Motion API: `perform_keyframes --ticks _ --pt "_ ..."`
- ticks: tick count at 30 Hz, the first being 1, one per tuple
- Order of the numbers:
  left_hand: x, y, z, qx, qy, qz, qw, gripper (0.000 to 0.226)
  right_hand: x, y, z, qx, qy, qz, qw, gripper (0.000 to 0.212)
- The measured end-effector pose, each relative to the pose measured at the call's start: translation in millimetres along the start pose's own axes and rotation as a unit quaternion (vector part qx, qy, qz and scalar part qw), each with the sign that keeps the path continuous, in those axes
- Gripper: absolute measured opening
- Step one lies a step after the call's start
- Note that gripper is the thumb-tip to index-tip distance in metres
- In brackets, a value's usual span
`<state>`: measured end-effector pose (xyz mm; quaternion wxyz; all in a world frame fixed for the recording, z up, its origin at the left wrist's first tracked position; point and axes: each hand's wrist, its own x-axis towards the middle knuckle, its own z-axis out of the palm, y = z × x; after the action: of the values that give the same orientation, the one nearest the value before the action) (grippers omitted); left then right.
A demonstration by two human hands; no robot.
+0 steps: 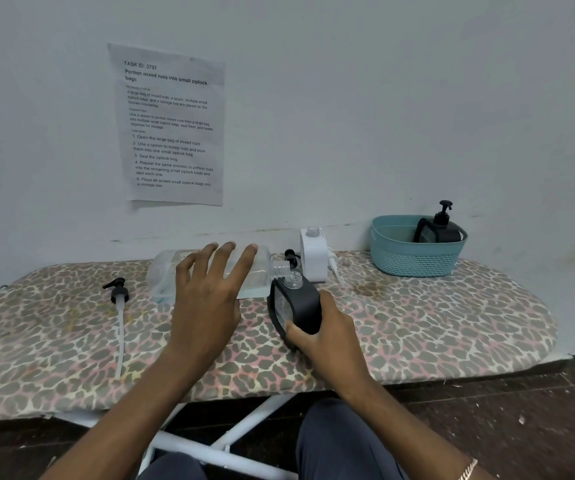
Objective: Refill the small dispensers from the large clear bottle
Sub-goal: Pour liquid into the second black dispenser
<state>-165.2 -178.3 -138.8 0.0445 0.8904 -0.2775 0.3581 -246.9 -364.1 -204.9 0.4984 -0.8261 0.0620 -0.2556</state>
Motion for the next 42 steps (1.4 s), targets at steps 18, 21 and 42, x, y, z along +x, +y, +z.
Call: perform_keyframes --ticks 18,21,42 --pt "1.0 0.8 -3.7 -0.001 -0.004 0.001 1.0 0.095 0.2 -0.3 0.1 -0.001 -0.001 -0.001 1.0 0.038" --pt "1.4 1.1 -3.7 -0.001 -0.004 0.003 1.0 0.095 0.2 -0.3 0.1 0.003 -0.001 0.001 1.0 0.039" --pt "1.6 2.1 -5.3 -0.002 -0.01 0.0 1.0 0.095 0.3 0.5 0.4 0.006 -0.003 0.005 1.0 0.039"
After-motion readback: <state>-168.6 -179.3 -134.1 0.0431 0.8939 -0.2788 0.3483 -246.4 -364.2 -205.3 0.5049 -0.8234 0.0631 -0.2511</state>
